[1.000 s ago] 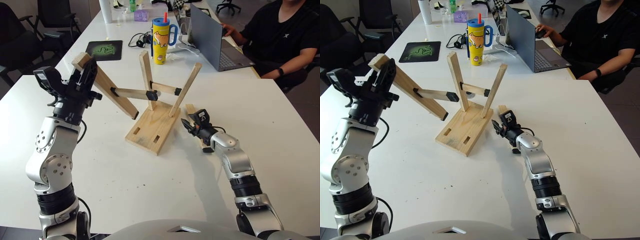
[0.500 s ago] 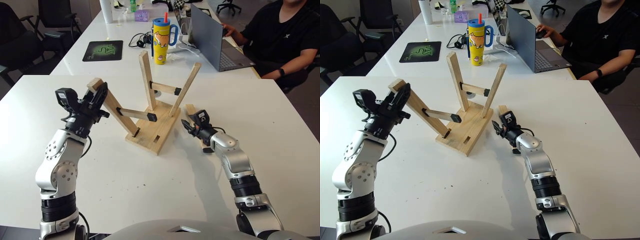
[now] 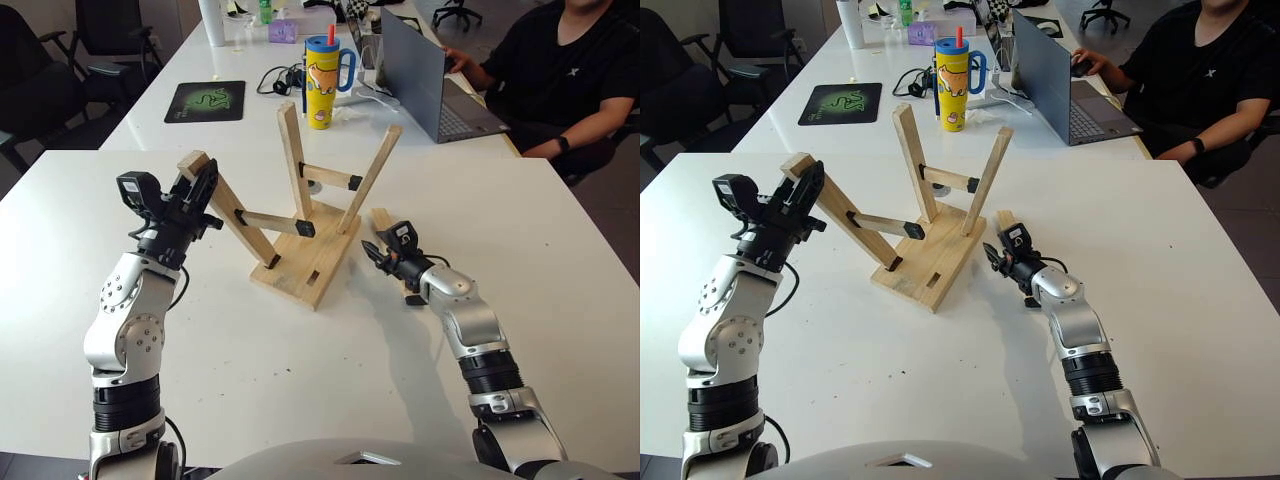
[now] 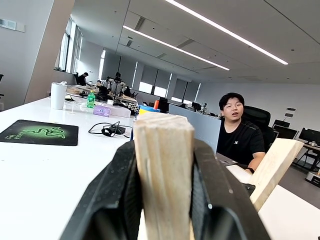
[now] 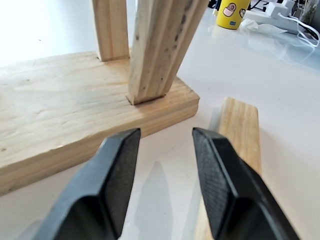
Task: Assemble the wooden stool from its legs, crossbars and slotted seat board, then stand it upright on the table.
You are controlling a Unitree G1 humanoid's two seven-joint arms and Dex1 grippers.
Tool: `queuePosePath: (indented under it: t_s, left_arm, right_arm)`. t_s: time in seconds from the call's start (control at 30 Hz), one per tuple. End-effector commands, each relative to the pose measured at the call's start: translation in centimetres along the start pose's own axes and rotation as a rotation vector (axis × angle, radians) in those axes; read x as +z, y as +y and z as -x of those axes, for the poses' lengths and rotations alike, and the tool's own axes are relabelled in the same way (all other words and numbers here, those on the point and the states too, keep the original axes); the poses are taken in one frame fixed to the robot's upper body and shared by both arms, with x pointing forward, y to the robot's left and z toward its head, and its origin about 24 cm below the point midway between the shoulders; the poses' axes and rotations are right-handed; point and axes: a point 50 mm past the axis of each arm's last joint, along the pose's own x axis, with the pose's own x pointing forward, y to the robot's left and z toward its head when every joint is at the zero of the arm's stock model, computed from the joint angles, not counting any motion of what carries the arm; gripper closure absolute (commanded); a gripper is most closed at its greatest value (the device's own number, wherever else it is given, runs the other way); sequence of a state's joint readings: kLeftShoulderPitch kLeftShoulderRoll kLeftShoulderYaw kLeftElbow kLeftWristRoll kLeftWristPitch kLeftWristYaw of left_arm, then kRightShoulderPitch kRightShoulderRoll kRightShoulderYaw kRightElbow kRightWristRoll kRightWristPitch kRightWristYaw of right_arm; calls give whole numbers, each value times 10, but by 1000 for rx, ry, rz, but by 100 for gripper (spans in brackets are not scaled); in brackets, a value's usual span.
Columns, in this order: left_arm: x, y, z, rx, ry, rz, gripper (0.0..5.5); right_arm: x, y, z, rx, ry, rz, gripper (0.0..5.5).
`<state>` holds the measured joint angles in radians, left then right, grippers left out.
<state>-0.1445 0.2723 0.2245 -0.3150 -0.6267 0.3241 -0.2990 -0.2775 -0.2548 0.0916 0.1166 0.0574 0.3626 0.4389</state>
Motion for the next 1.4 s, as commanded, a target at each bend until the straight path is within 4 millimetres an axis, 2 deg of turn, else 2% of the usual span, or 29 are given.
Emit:
queuePosePath:
  t_s: [0.03,0.17,0.43,0.47,0.57,0.73,0.93,1.03,1.13,1.2,1.33,1.4]
  left_arm:
    - [-11,0,2,-4,39,-3,446]
    - [-16,-4,0,-26,66,-28,446]
    - [-37,-19,17,-60,162,-99,446]
    - [-36,-19,17,-50,153,-103,410]
    - [-25,-22,10,-51,108,-121,366]
    - [1,-31,-2,-81,24,-141,366]
    - [41,-34,-8,-60,-108,-147,366]
    - [58,-31,-8,-42,-159,-157,366]
    - [71,-17,-5,13,-202,-136,366]
    - [64,1,2,83,-169,-130,366]
    - [22,32,22,205,2,-168,363]
    - [-2,43,31,246,102,-189,363]
  right_arm:
    - [6,0,-3,12,-7,3,356]
    - [6,-1,-3,14,-7,3,356]
    - [4,-1,0,6,-7,0,356]
    - [4,-1,0,6,-7,0,356]
    - [3,-1,0,4,-5,-1,356]
    - [2,-1,1,3,-6,0,356]
    - [6,-4,1,-26,-29,14,356]
    - [11,-11,1,-86,-57,29,356]
    - [11,-20,1,-147,-58,28,356]
    - [11,-27,3,-197,-55,25,356]
    - [7,-35,2,-245,-16,-7,291]
    - [1,-35,1,-245,45,-87,258]
